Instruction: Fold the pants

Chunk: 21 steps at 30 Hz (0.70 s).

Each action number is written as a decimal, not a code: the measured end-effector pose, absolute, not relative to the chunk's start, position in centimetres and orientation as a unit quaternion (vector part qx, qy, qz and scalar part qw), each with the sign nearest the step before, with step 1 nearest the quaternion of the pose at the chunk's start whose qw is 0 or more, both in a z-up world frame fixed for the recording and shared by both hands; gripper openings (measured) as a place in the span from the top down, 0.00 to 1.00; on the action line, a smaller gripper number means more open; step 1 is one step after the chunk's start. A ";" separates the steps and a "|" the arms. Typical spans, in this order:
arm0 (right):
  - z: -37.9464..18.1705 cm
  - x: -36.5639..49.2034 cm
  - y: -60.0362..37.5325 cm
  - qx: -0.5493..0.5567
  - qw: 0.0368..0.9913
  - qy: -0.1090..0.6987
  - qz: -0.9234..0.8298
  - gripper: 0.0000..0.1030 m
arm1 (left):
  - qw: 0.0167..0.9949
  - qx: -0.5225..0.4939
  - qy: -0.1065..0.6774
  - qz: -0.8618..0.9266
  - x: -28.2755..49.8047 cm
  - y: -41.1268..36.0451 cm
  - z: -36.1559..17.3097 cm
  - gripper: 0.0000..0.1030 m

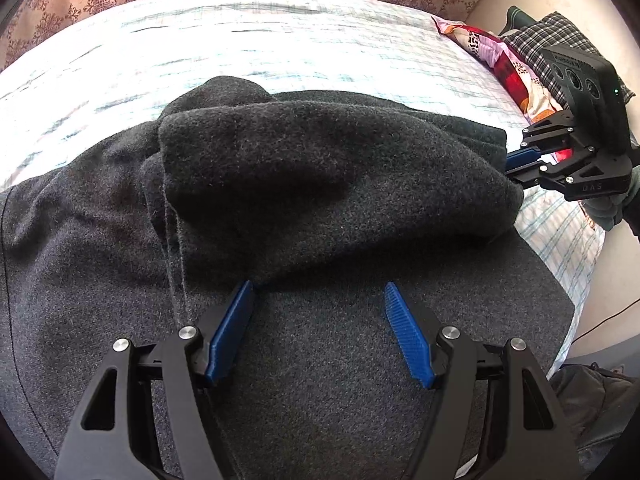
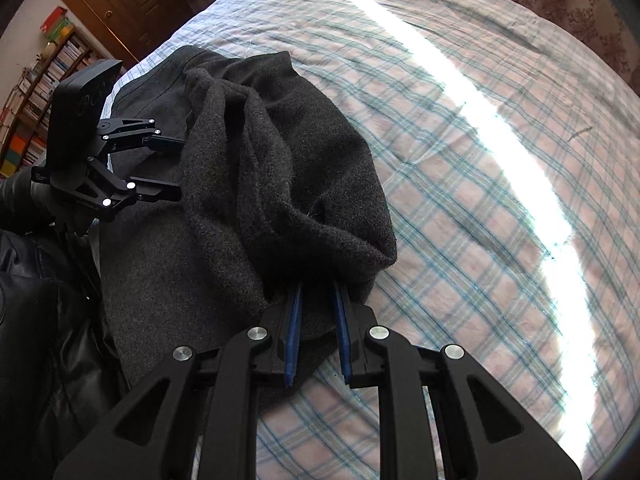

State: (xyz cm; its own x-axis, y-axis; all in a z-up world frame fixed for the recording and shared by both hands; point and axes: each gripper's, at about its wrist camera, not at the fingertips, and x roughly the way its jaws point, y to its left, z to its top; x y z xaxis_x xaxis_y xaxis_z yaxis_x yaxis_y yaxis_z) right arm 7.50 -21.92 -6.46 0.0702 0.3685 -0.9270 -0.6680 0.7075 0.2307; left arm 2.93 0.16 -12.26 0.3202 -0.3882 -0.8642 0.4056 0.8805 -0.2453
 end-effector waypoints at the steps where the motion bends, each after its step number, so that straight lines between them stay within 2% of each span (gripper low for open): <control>1: -6.3 7.0 -21.6 -0.139 0.718 0.578 0.361 0.85 | 0.813 0.010 0.529 -0.244 2.9 0.1 -12.2 0.32; 8: -6.2 6.1 -22.5 -0.118 0.724 0.581 0.353 0.84 | 0.813 0.012 0.528 -0.243 2.4 0.1 -12.2 0.32; 9: -6.2 6.3 -22.8 -0.108 0.731 0.580 0.343 0.81 | 0.814 0.015 0.528 -0.243 2.3 0.1 -12.2 0.32; 10: -6.4 6.5 -23.2 -0.098 0.744 0.577 0.324 0.75 | 0.814 0.017 0.528 -0.243 2.3 0.0 -12.2 0.32; 11: -6.5 6.9 -23.7 -0.095 0.759 0.572 0.298 0.53 | 0.814 0.016 0.527 -0.242 2.2 0.1 -12.2 0.32; 12: -6.5 7.1 -24.2 -0.086 0.774 0.563 0.276 0.39 | 0.814 0.014 0.527 -0.242 2.2 0.1 -12.2 0.32; 16: -6.0 7.0 -26.5 -0.010 0.806 0.542 0.238 0.39 | 0.812 0.001 0.529 -0.246 2.4 0.4 -12.0 0.32; 21: -5.1 5.9 -26.3 0.002 0.821 0.525 0.222 0.42 | 0.813 -0.022 0.532 -0.235 2.6 1.3 -11.3 0.32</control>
State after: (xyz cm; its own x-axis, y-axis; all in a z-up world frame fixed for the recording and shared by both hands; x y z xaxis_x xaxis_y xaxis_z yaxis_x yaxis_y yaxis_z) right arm 5.88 -26.34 -5.10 0.3491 0.3675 -0.8620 -0.3632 0.9011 0.2370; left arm 2.64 1.34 -11.34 0.3234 -0.4057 -0.8548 0.3599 0.8883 -0.2854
